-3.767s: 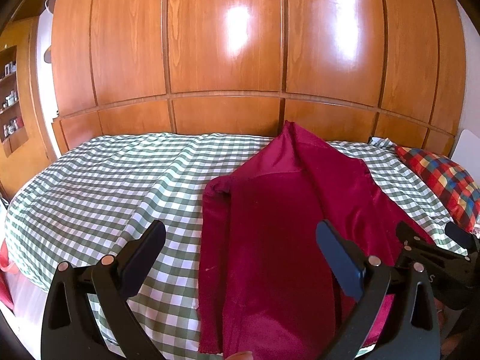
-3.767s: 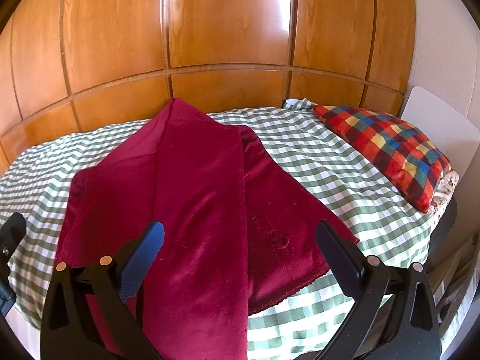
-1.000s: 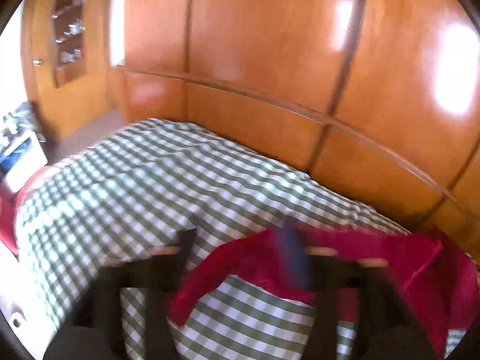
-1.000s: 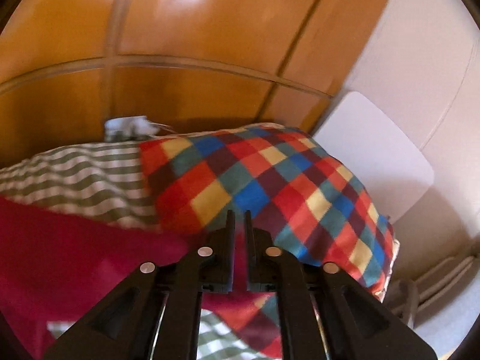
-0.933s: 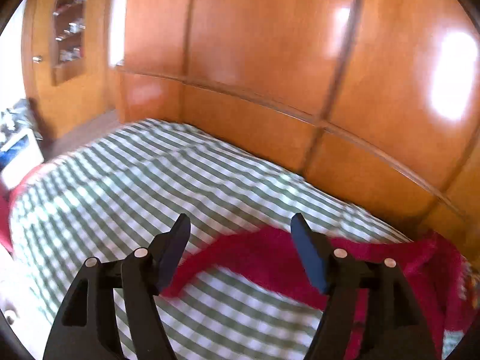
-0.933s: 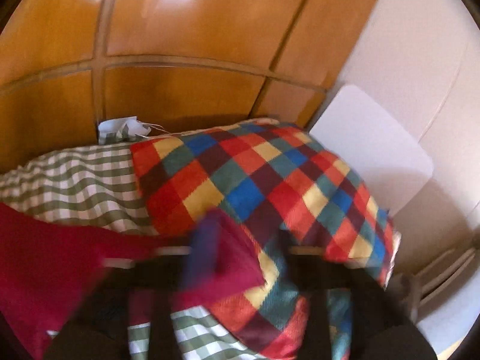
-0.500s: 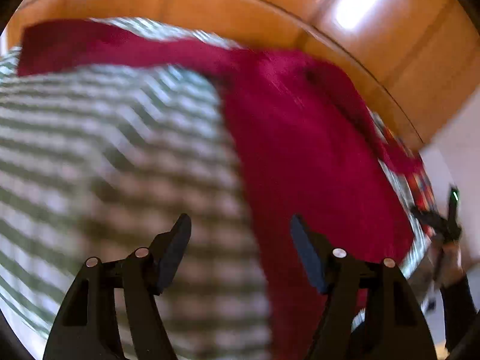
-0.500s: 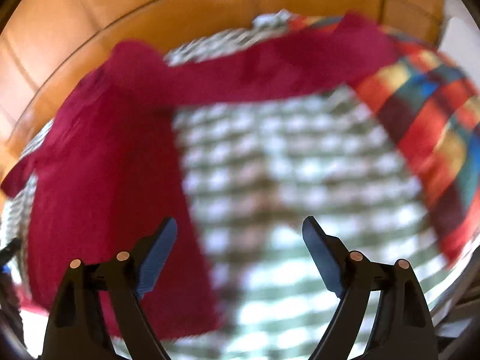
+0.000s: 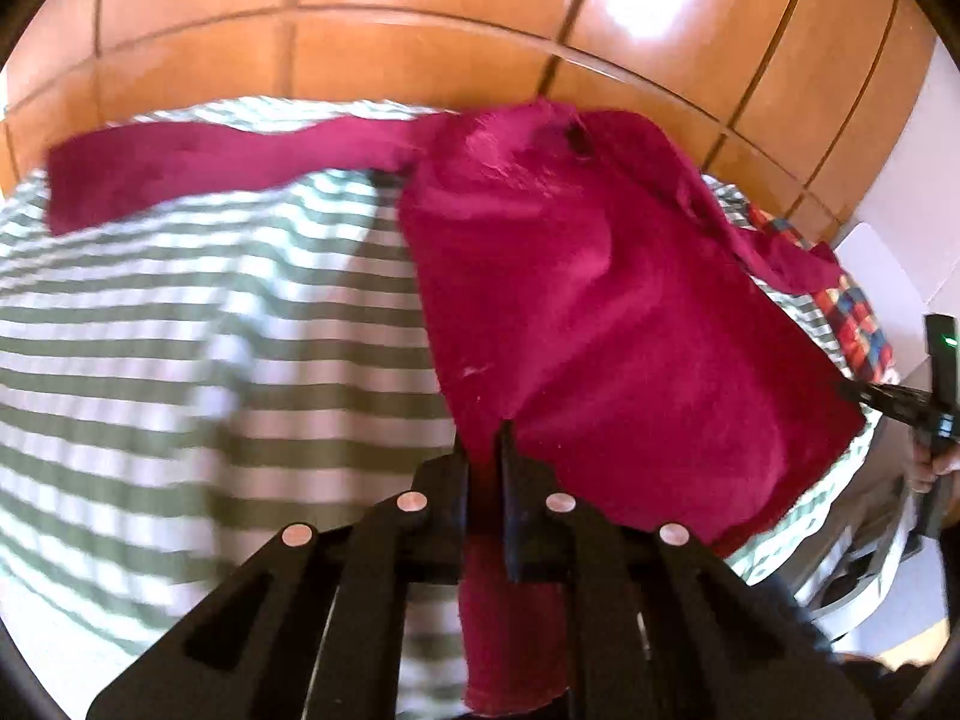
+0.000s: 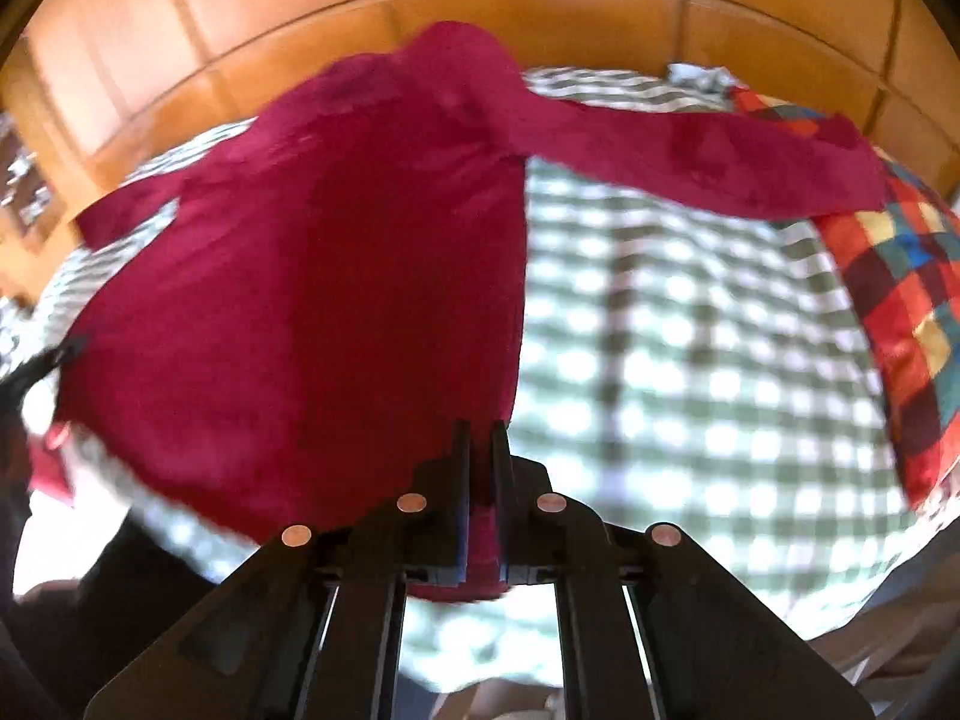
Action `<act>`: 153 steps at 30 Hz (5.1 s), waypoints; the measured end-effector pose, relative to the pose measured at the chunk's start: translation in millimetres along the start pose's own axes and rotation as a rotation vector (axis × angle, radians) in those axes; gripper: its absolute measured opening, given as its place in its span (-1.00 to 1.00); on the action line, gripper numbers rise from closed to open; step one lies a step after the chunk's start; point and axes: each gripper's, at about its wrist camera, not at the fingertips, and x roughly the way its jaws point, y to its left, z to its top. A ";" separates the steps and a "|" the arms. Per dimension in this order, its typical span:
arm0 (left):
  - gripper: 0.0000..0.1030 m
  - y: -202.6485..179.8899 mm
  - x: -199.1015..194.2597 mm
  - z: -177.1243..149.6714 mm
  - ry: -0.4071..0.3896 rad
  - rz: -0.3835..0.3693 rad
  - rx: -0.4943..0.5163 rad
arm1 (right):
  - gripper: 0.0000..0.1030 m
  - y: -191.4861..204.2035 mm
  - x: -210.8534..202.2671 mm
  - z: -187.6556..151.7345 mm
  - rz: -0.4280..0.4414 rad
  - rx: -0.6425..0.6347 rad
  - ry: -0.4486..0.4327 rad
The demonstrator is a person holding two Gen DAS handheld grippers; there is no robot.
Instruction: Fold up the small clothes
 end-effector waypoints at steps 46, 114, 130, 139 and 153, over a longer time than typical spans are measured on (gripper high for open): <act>0.22 -141.9 100.8 18.2 0.055 -0.027 0.209 | -0.87 -302.2 -30.0 90.3 -0.634 0.723 -0.253; -0.28 250.4 5.2 131.6 -0.235 0.657 -0.443 | 0.92 112.3 197.4 159.1 -0.176 -0.015 -0.169; -0.93 53.8 20.1 -18.2 0.048 0.003 -0.097 | 0.92 111.4 193.4 159.1 -0.148 -0.004 -0.179; -0.84 50.3 -5.7 -31.8 0.017 0.092 -0.160 | 0.92 111.1 192.5 159.4 -0.135 0.005 -0.177; -0.18 -33.9 35.7 38.6 -0.125 0.046 0.015 | 0.32 31.5 90.7 42.6 -0.125 0.130 -0.111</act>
